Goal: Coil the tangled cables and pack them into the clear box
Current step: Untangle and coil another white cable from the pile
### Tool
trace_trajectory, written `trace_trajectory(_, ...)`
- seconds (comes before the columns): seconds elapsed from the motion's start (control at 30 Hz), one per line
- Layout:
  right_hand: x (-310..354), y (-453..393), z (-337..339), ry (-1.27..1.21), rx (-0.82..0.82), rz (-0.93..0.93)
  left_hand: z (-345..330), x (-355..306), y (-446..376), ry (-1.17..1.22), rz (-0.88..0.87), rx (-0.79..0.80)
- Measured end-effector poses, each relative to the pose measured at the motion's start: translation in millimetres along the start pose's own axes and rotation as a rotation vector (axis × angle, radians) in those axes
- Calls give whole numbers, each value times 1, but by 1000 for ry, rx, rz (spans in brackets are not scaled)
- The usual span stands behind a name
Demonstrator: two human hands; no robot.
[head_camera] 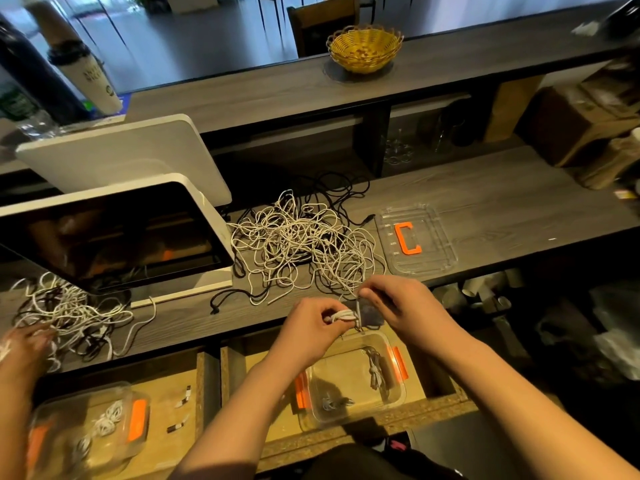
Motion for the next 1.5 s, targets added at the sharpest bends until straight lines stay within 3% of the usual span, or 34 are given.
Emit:
trace_trajectory(0.13,-17,0,12,-72,-46,2,-23,-14,5,200,34,321)
trace_trajectory(0.23,-30,0,23,-175,-53,-36,-23,-29,10,469,53,389)
trace_trajectory(0.47,-48,-1,10,-364,-22,-43,-35,-40,8,830,79,315)
trace_trajectory(0.63,-52,-1,-12,-395,50,-62,-31,-27,-5,1117,112,18)
trace_trajectory(0.87,-67,5,-29,-290,112,-121,-39,2,-25,850,176,-288)
trace_trajectory(1.1,-82,9,-18,-268,111,-124,-48,-1,-38,578,115,-380)
trace_trajectory(1.2,-80,12,-4,-376,84,-69,-48,-5,-46,484,85,-408)
trace_trajectory(1.37,-85,11,13,-411,35,-5,-60,1,-56,310,125,-330)
trace_trajectory(1.5,-101,6,23,-307,-21,22,-87,-3,-57,265,161,-118)
Point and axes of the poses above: each hand's wrist, its own y-axis away from the middle knuckle, its own z-axis out of the back of the hand, x = y × z, the point moved 8 cm from there along -y, towards the middle knuckle, and after that the axes turned 13 degrees about y, right-handed, at the moved point
